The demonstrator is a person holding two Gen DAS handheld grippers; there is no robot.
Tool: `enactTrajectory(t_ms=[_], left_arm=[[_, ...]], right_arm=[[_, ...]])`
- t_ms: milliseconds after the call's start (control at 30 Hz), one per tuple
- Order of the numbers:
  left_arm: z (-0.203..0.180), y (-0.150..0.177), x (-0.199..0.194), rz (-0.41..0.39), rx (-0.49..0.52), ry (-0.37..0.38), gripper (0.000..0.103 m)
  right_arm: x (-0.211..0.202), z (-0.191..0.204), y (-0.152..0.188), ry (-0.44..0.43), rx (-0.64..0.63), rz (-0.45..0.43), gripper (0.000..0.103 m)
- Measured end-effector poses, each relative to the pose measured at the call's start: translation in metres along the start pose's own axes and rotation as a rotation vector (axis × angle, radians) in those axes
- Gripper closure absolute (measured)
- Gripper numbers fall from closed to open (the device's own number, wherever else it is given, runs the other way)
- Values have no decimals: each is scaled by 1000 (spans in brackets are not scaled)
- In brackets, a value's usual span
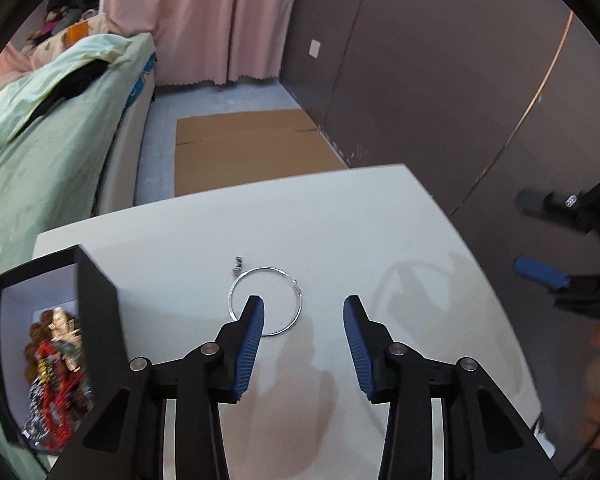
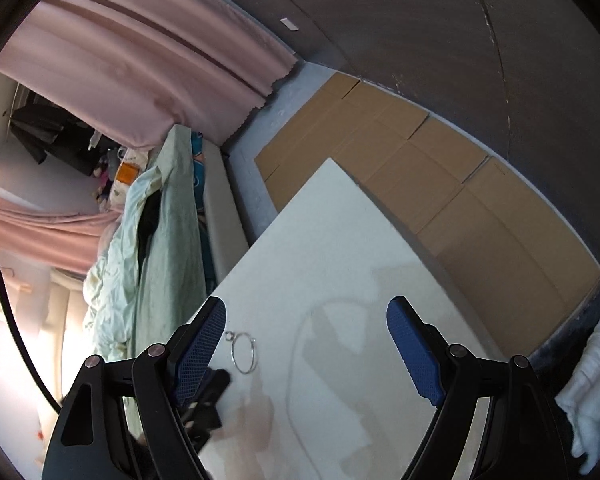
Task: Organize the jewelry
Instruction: 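Move the left tool to the silver hoop earring and grasp it, then carry the hoop over the box and open the left tool to drop it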
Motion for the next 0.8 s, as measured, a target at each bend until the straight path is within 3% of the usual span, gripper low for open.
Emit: enactTrajectory(t_ms=[233, 367, 400, 467, 533, 667, 800], left_arm=[[-4, 16, 31, 73, 58, -50, 64], [-6, 17, 33, 58, 135, -108, 68], [-5, 17, 32, 54, 134, -107, 71], [-2, 16, 31, 51, 123, -108, 94], [0, 16, 29, 57, 92, -85, 101], [5, 18, 23, 65, 8, -35, 102], [4, 6, 2, 1, -1, -27, 102]], right_arm=[[2, -7, 0, 19, 1, 11, 19], [2, -6, 2, 16, 0, 16, 19], [2, -5, 3, 16, -2, 20, 19], [3, -5, 4, 17, -4, 27, 19], [2, -5, 6, 17, -3, 34, 19], [-1, -6, 9, 17, -6, 38, 19], [-2, -7, 12, 27, -17, 43, 19]])
Point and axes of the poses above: each gripper's, at about its wrist camera, not at the fingertips, and x roughly the way its jaws point, z to its left, y to its underside, the point moved 10 cm from there along x, roughly the way its jaws point, and after that the axes turned 11 degrees about -z, right-handed, at the moved point
